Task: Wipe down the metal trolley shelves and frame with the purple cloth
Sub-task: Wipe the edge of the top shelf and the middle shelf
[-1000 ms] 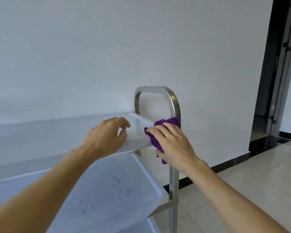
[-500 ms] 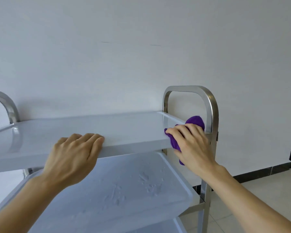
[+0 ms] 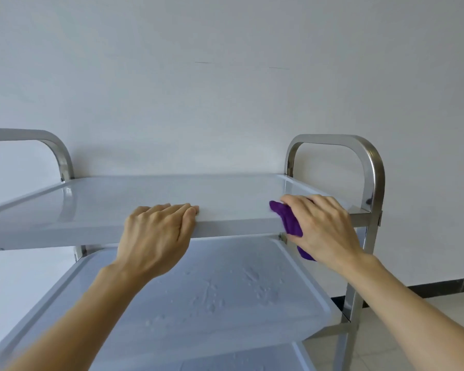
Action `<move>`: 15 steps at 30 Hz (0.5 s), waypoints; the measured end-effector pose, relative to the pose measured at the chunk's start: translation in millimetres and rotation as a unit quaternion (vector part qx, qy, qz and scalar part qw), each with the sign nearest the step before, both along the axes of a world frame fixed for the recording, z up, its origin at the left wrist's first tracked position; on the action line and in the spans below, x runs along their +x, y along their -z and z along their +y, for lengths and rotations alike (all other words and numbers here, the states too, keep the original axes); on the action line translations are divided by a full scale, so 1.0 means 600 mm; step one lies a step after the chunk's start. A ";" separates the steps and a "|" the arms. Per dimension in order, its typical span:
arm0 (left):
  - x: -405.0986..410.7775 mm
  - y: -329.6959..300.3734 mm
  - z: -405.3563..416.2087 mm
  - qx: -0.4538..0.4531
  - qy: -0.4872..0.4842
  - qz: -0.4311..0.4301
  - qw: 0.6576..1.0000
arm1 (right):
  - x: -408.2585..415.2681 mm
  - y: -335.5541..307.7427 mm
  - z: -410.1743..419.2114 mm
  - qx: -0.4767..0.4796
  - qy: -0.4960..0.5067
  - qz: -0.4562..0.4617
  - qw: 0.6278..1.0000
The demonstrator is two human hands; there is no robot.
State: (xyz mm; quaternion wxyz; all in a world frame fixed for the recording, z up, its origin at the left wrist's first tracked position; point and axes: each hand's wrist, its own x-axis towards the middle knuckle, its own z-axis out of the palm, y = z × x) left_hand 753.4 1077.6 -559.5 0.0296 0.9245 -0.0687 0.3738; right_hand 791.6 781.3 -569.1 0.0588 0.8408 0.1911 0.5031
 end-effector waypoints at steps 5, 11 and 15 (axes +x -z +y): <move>0.005 0.001 -0.004 0.016 -0.014 0.008 1.000 | -0.008 -0.005 0.021 0.004 0.029 0.042 0.999; -0.001 -0.002 -0.001 0.023 0.039 -0.031 0.998 | -0.030 -0.029 0.160 -0.050 -0.048 0.149 0.986; -0.019 -0.011 0.014 0.098 0.129 -0.010 0.987 | -0.031 -0.058 0.154 0.026 -0.163 0.298 0.940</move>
